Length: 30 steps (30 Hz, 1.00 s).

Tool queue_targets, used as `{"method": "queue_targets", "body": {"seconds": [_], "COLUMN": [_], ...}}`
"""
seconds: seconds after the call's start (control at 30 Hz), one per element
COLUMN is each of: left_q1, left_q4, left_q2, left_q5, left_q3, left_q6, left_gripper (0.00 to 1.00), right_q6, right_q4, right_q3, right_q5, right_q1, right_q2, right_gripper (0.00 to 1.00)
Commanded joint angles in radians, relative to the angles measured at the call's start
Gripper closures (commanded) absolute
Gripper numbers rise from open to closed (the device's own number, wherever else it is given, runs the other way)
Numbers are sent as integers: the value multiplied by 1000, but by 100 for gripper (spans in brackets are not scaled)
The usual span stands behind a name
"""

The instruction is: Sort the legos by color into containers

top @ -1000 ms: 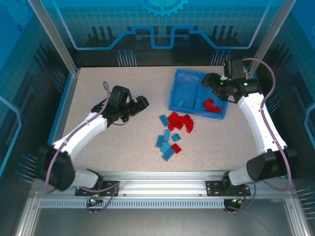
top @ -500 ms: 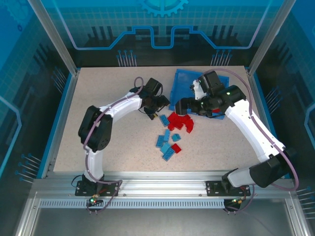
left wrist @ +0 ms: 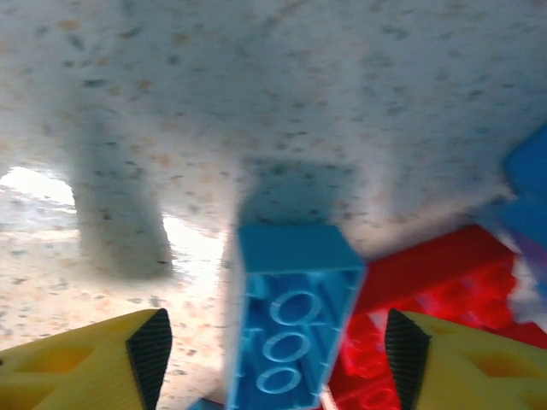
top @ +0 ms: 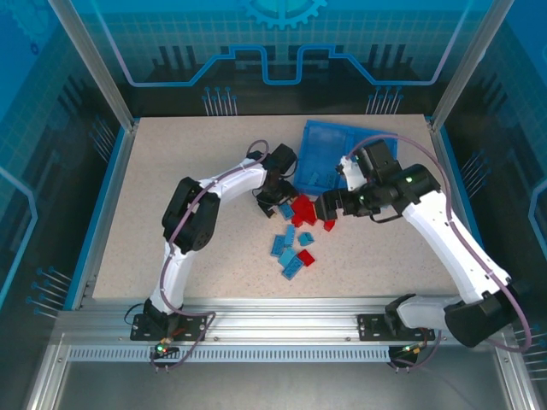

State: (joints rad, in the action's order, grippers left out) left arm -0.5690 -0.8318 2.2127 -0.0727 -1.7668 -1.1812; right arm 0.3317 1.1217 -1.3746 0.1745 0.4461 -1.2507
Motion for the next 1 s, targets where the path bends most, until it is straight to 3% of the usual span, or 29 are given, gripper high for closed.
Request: {"method": "queue_targets", "body": {"seconds": [0.0,0.47,0.67,0.8,0.97], "left_q1": [-4,4,5,-24,-91], "left_q4": [-112,-149,-122,-115,-80], "left_q2": [31,12,-91,-160,-115], "left_q5": [23,77,76,121,216], "left_q3": [-21,-14,-24,-150,-424], "left_q6": [-18,29,101,236,445], "left_gripper": [34,65,74,77,77], "right_q6": [-23,-107,-63,-36,-21], "right_q4": [30,47,5,-22,-96], "right_q3": [33,59,57,62,101], "right_q5": [-8,-8,13,-43,-136], "right_q1": [0,-6,-9,-13,-43], "right_q2": [60,76,85,135,197], "right_gripper": [0,0,0,0,0]}}
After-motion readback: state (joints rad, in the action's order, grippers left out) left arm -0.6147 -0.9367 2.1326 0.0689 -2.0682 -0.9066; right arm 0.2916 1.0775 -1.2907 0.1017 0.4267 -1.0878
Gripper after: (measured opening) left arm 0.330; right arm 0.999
